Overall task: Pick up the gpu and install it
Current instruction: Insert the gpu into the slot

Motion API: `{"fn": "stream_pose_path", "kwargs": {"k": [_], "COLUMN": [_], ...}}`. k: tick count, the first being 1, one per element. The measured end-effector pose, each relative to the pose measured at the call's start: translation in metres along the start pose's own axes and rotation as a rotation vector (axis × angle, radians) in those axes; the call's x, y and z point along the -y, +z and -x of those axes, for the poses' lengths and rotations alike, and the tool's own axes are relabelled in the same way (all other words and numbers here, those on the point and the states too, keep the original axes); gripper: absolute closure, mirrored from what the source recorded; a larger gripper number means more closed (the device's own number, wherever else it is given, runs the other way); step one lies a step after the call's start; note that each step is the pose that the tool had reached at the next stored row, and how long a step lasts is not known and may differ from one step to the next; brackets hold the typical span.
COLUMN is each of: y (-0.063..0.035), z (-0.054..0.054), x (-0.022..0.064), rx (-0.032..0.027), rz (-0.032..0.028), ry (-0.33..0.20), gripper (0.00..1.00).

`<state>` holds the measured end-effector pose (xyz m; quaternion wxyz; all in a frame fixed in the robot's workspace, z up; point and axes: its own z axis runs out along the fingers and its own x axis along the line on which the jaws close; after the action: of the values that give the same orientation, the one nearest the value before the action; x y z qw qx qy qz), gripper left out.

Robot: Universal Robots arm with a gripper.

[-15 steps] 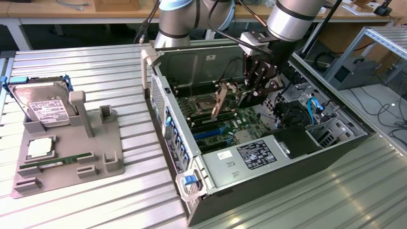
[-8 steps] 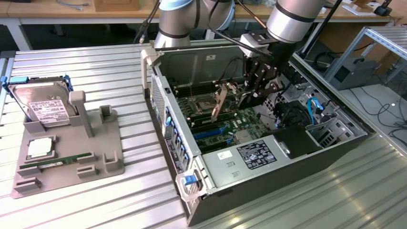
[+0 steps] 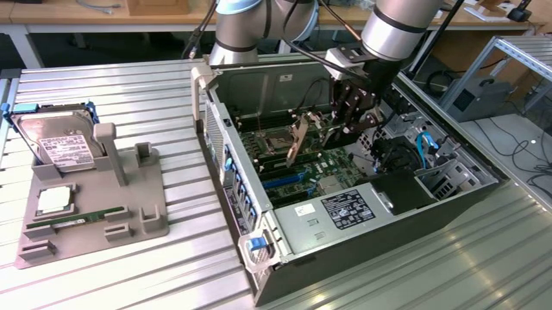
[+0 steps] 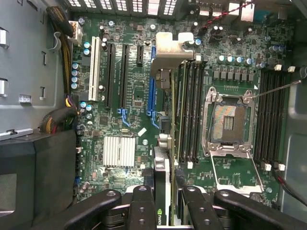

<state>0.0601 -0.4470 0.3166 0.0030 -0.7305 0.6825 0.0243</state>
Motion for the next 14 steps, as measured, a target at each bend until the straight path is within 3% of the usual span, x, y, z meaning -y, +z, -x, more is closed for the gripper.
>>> {"fn": "stream_pose_path", "kwargs": {"k": [14], "y": [0.0044], "z": [-0.0022], "x": [0.0], "rx": [0.0], "rz": [0.0], "ry": [0.0], "gripper": [0.73]}}
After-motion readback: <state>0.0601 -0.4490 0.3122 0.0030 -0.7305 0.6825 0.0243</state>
